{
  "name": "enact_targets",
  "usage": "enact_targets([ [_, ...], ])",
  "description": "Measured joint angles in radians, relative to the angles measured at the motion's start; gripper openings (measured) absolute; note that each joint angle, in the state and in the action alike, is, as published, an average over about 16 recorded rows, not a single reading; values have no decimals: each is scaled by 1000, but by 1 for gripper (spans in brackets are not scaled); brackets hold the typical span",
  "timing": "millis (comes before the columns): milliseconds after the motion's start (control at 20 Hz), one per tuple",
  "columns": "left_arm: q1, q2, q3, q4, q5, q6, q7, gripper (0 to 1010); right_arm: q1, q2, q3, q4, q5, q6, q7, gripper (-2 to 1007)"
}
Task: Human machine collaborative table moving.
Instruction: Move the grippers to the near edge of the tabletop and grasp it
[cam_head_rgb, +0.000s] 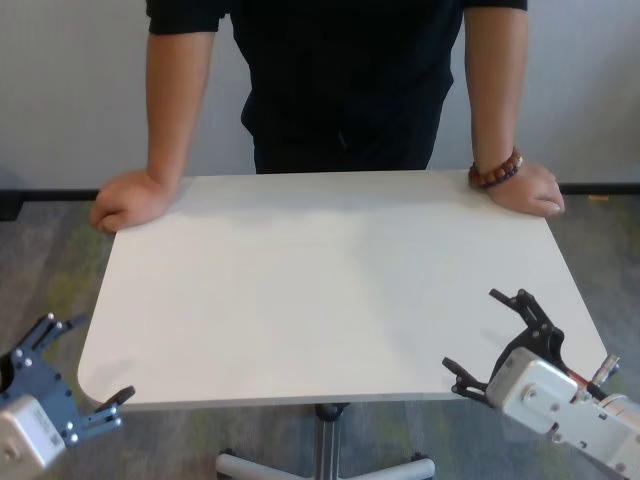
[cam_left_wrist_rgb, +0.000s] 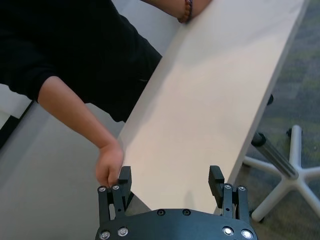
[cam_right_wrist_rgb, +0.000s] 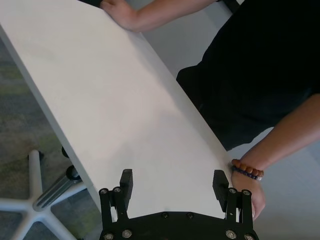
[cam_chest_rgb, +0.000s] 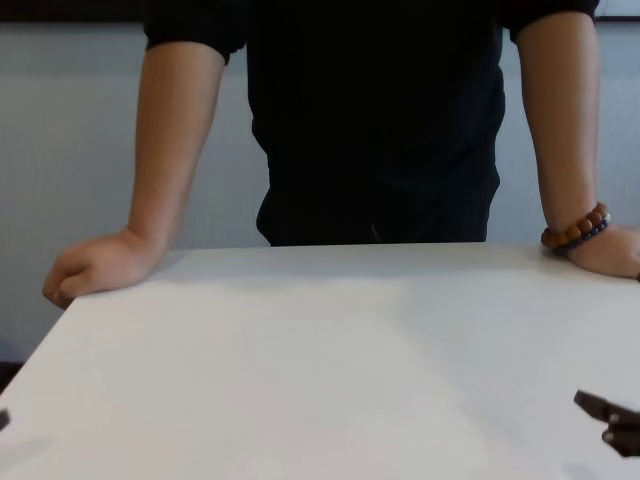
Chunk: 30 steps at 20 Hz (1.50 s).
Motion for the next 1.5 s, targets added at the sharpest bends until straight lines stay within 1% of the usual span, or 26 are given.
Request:
enact_targets([
  [150,12,8,11,-4,50,13,-5,1000,-8,-2,-7,2,-14,7,10,1005],
  [300,11,9,30,-2,99,31,-15,1000,-10,-6,-15,13,-31,14,21,1005],
  [450,-1,1,56,6,147,50,-30,1000,-9,-12,-23,29,-48,20,32,1005],
  [600,-23,-13,87,16,192,68,-47,1000,-8,-19,-29,48,-62,25,43,1005],
  [750,-48,-32,117,28,233,86,-64,1000,-4,-26,-34,67,-77,30,51,1005],
  [900,-73,-56,144,41,267,102,-79,1000,-1,-33,-38,84,-94,35,58,1005],
  [1100,-100,-89,175,57,314,120,-88,1000,3,-41,-43,105,-118,41,65,1005],
  [1300,-121,-130,204,74,369,134,-74,1000,8,-49,-47,123,-144,44,69,1005],
  [1500,-137,-176,235,96,438,144,-46,1000,14,-56,-54,144,-177,47,72,1005],
])
